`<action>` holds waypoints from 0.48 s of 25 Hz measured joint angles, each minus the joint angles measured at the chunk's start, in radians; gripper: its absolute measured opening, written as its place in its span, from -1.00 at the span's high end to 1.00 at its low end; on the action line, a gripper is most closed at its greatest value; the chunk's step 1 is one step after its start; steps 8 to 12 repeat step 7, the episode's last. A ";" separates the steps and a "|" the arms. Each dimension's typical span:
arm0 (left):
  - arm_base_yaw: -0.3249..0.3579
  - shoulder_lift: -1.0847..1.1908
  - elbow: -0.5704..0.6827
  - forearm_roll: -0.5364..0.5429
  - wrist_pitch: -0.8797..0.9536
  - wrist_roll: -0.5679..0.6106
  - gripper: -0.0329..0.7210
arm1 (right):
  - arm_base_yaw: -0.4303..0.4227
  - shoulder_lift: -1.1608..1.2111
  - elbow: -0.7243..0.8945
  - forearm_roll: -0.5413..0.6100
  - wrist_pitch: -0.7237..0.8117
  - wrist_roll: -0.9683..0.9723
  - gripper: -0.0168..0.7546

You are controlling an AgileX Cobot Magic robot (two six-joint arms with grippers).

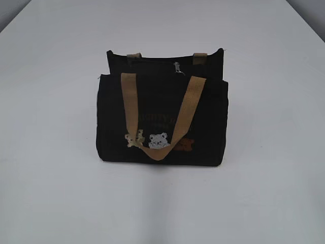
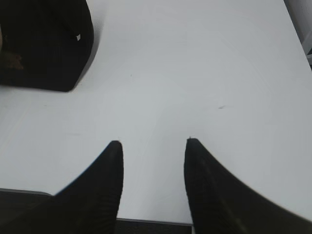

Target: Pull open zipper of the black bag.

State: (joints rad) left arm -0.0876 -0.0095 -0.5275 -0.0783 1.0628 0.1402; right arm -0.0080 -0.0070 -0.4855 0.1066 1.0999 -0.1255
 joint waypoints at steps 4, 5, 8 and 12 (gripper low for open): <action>0.004 0.000 0.000 0.000 0.000 0.000 0.10 | -0.001 0.000 0.000 0.000 0.000 0.000 0.11; 0.004 0.000 0.000 0.000 0.000 0.000 0.10 | -0.001 0.000 0.000 0.000 0.000 0.000 0.11; 0.004 0.000 0.000 0.000 0.000 0.000 0.10 | -0.001 0.000 0.000 0.000 0.000 0.000 0.11; 0.004 0.000 0.000 0.000 0.000 0.000 0.10 | -0.001 0.000 0.000 0.000 0.000 0.000 0.11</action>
